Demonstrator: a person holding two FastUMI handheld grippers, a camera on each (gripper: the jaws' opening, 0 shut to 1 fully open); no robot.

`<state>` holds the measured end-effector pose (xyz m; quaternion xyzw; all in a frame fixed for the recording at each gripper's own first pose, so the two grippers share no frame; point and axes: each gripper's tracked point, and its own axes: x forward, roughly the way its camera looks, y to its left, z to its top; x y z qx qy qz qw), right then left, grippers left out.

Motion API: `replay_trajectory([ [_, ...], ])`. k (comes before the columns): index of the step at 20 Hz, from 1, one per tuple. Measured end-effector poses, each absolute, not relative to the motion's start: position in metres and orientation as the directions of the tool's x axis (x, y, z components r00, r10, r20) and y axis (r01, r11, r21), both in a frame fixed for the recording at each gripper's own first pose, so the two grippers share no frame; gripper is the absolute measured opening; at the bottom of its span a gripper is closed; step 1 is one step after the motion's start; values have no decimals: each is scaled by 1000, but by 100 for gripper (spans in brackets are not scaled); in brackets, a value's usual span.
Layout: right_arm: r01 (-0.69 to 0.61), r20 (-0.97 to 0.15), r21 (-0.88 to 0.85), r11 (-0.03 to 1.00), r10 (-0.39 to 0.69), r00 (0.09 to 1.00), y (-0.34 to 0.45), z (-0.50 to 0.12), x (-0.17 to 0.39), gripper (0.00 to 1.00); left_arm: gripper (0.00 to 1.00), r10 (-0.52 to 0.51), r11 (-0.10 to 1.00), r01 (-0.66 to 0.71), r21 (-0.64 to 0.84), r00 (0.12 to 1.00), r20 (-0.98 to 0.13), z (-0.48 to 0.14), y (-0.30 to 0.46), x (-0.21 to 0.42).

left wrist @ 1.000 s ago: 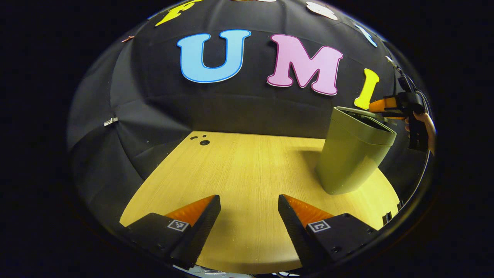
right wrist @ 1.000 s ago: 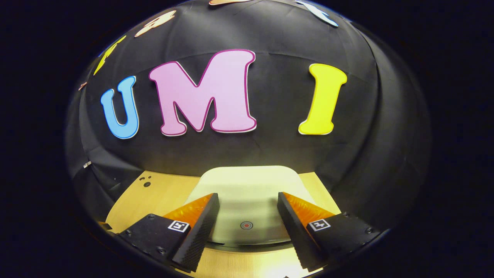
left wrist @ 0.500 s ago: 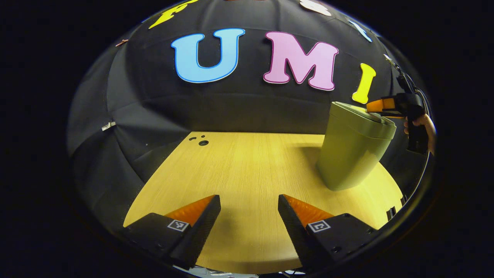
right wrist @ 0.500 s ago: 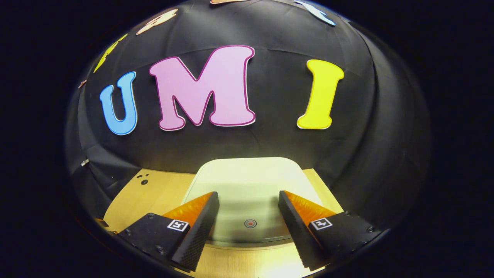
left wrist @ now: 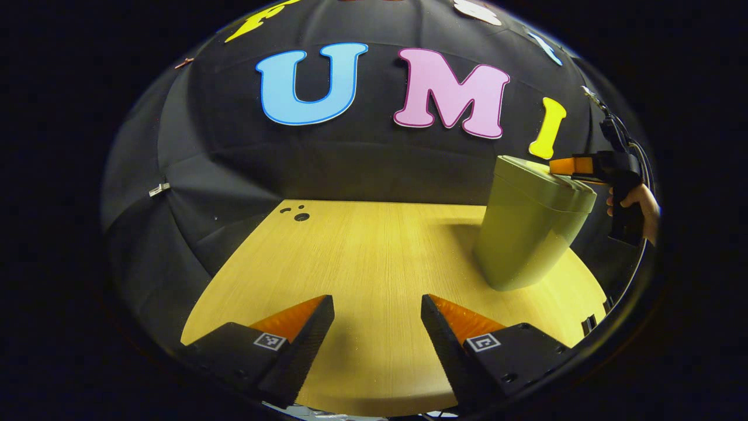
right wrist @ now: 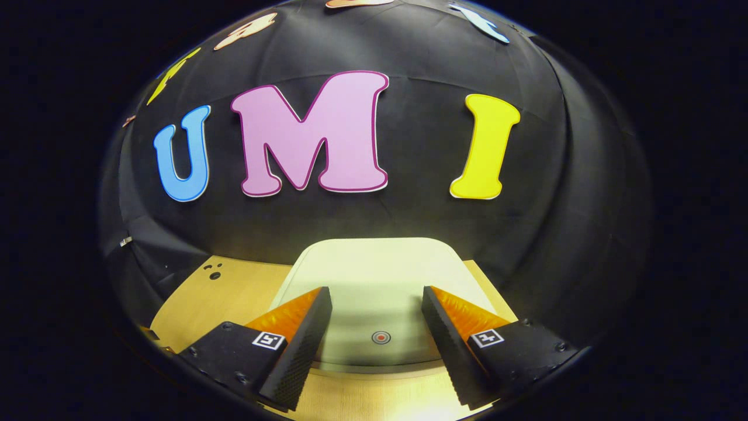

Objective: Press the lid of the desktop garbage bin to open it, pick up the crumpled paper on the desktop and throw it into the bin, then pick up the pop can on the desktop and drop it into the bin, and finally close the garbage bin lid.

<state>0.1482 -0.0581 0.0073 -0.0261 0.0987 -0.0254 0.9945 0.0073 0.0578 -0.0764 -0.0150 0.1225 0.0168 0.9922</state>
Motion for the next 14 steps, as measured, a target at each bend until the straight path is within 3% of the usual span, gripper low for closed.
replay_trajectory([
  [9,53,-180,-14,999,-54,982,-52,15,136,98,96,15,1000,-13,23,993,-121,-28,56,3],
  [14,69,-62,-11,998,-70,996,-41,51,101,98,96,-19,999,20,29,1000,-25,6,46,-16],
])
